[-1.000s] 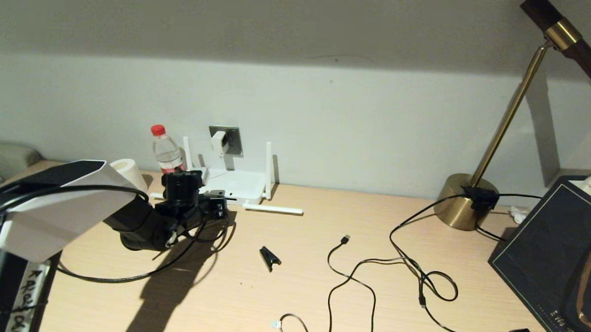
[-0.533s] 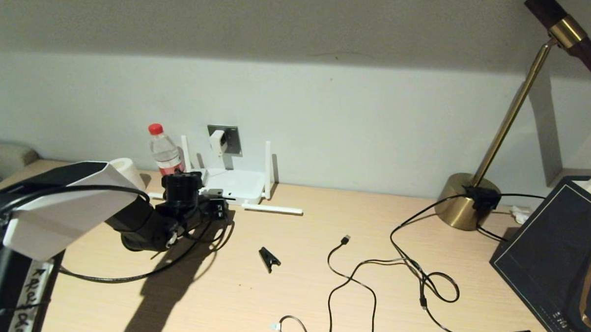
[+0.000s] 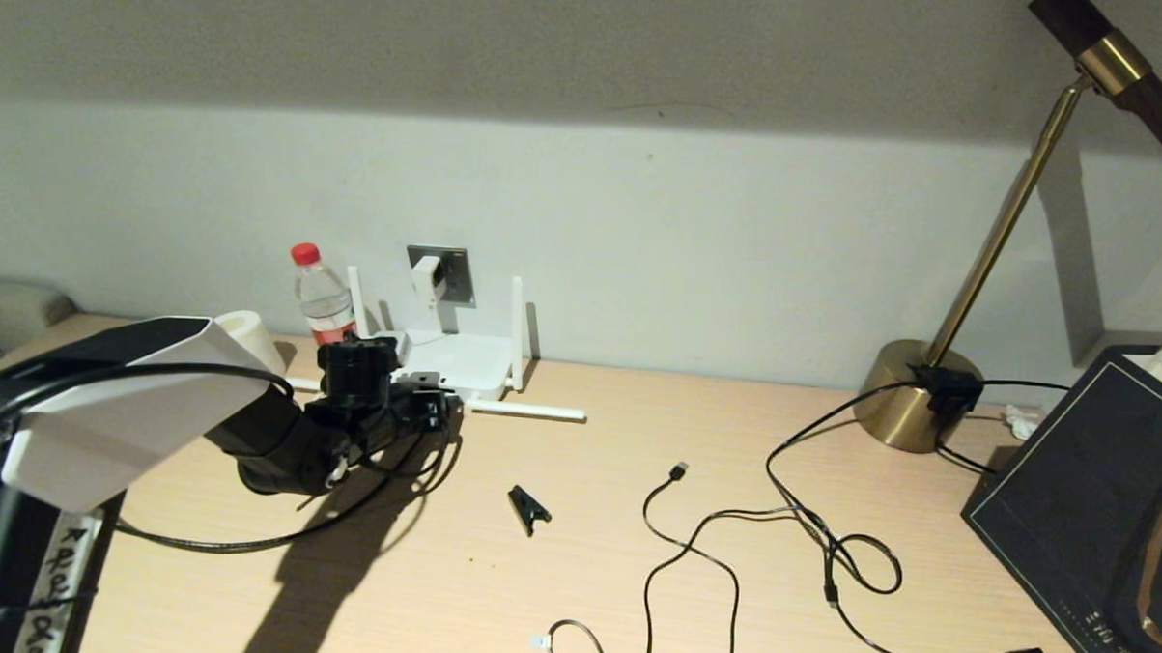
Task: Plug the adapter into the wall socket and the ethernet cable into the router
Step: Plug cable into router interface
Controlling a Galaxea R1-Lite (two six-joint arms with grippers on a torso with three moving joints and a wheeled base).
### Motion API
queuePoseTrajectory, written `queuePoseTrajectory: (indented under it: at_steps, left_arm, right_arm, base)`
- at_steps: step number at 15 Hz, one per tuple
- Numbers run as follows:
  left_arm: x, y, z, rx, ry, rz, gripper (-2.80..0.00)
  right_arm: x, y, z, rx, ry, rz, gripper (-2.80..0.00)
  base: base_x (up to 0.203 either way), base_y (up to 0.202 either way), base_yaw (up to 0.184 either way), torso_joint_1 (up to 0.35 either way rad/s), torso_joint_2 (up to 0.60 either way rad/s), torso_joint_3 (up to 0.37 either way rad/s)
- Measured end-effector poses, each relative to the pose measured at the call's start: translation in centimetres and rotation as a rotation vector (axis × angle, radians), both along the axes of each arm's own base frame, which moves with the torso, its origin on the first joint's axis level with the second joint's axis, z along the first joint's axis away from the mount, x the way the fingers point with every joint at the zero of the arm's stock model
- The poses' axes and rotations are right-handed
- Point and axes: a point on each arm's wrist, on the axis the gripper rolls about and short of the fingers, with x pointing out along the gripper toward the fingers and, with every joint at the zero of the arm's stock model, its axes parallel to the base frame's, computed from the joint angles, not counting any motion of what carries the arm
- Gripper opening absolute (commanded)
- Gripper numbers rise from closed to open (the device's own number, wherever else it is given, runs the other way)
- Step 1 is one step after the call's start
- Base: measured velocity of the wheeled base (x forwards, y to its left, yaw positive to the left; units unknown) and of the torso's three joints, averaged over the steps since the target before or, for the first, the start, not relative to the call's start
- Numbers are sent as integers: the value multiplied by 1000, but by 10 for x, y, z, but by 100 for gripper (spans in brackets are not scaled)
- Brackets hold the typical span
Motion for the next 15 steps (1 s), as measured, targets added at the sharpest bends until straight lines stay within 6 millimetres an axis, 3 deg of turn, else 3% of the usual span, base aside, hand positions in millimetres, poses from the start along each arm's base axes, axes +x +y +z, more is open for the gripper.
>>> queuePoseTrajectory:
  at_steps: [2, 3, 15]
  left_arm:
    - [-4, 1, -2, 4, 11, 3, 0]
    - [-6, 1, -2, 4, 18, 2, -280]
    - [-31, -2, -10, 4, 94, -50, -280]
  right_arm:
    - [0, 0, 0, 0, 0, 0, -280]
    - [0, 0, 0, 0, 0, 0, -280]
    - [0, 0, 0, 0, 0, 0, -280]
  base:
    - [0, 0, 0, 0, 0, 0]
    - [0, 0, 0, 0, 0, 0]
    - [0, 0, 0, 0, 0, 0]
